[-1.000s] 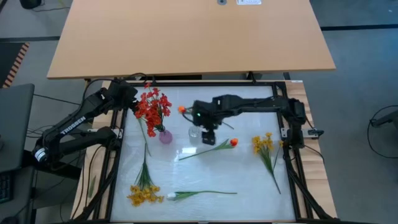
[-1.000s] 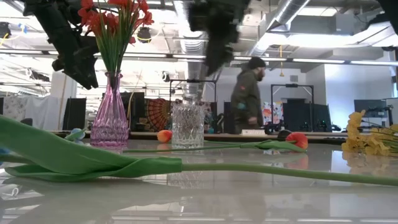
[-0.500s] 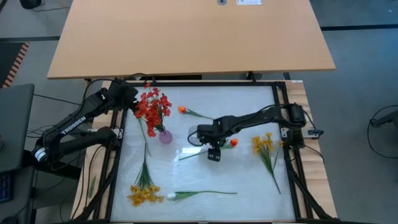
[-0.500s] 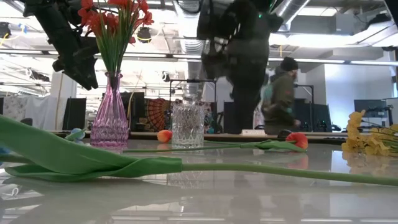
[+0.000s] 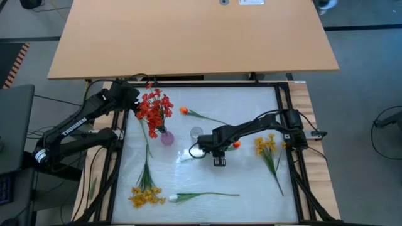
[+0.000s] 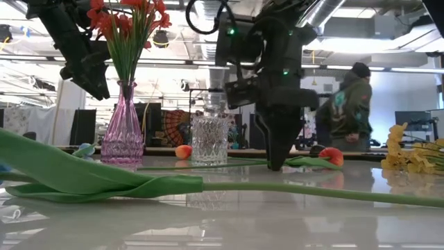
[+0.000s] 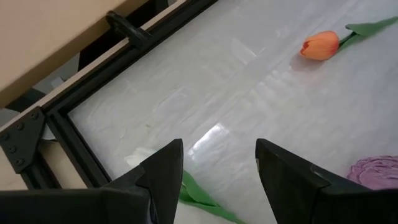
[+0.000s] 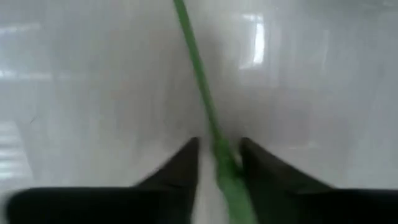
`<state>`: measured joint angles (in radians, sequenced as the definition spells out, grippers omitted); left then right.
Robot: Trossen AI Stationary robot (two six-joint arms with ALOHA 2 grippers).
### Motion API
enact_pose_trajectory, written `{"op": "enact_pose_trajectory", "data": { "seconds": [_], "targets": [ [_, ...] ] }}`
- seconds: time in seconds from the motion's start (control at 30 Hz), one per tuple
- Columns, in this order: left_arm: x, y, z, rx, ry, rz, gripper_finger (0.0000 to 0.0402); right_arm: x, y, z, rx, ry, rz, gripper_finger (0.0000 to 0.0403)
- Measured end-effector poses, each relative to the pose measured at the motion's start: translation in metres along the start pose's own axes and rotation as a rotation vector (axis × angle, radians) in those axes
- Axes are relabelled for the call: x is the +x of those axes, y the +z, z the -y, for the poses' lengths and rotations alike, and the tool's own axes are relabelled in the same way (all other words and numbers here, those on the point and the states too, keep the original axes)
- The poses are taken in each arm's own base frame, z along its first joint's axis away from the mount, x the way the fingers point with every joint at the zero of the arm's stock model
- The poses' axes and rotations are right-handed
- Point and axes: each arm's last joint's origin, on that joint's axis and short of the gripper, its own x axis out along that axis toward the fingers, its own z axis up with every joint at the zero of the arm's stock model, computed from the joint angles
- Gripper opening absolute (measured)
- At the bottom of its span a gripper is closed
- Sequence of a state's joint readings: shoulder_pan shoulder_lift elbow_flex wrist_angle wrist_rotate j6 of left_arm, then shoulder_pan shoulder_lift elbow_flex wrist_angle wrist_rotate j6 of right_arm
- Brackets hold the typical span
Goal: Sort flowers into vase by color
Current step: Put the bottom orange tulip into the violet vase
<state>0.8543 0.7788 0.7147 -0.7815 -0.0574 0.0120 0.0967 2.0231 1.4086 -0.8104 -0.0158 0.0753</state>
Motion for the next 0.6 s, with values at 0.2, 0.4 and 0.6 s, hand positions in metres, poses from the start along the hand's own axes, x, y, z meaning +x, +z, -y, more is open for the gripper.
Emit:
{"op": "enact_pose_trajectory", "data": {
  "seconds": [0.2,0.4,0.6],
  "targets": [
    [0.000,0.001,-0.001,0.010,0.018,0.006,0.0190,-0.041,-0.004,-0.005,-0.095,0.016,-0.002,0.0033],
    [0.000,0.001,-0.002,0.009,0.071,0.012,0.0190,-0.126,-0.001,-0.002,-0.261,-0.140,0.166,0.0023],
    [0.000,0.002,-0.002,-0.031,0.078,0.020,0.0190,-0.184,0.001,0.004,-0.658,-0.580,0.240,0.0022]
  ]
}}
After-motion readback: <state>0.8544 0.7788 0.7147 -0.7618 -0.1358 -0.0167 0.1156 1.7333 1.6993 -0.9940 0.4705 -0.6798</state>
